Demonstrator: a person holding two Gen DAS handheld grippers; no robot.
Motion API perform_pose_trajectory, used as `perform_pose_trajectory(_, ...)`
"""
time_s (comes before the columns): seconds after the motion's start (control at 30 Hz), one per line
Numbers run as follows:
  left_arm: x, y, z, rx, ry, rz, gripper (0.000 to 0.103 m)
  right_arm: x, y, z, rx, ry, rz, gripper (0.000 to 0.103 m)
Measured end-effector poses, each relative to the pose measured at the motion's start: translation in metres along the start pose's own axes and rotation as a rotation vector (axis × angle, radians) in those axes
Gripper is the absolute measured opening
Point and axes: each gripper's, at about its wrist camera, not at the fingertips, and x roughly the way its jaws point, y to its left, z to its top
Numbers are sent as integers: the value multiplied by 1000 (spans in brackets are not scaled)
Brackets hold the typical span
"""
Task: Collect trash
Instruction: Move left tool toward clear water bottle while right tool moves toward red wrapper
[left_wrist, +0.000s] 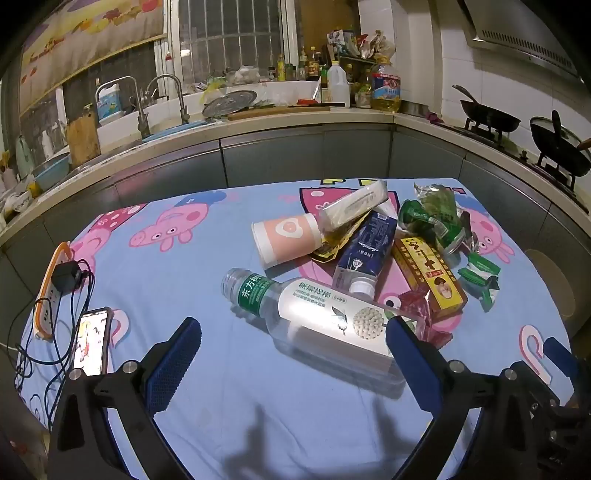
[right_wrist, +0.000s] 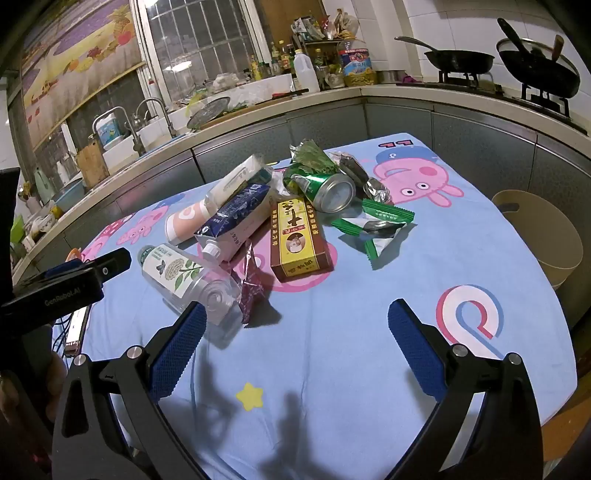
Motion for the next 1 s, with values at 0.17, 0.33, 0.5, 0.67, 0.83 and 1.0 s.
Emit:
perform_pose_trajectory(0.17,0,0,0,-1,2,0,100,0,0,0,1,1,1,97)
perform_pose_trajectory(0.33,0,2,-1,-6,9,-9,100,0,0,0,3,0,1,97)
perform_pose_trajectory(0.5,5,22,-13,-57,-15,4,100,4,1,-3,7,24,10,97)
perform_pose_trajectory(0.67,12,64,-52,-244,28,-25,100,19,-6,-8,43,95,36,97)
perform_pose_trajectory(0.83,-7,91,-70,-379,-19,-47,100,-19,8,-5,-18,-106,67,97)
perform_pose_trajectory(1.0,-10,72,-71,-331,-5,-223,100,15,16,-11,-52,97,175,97)
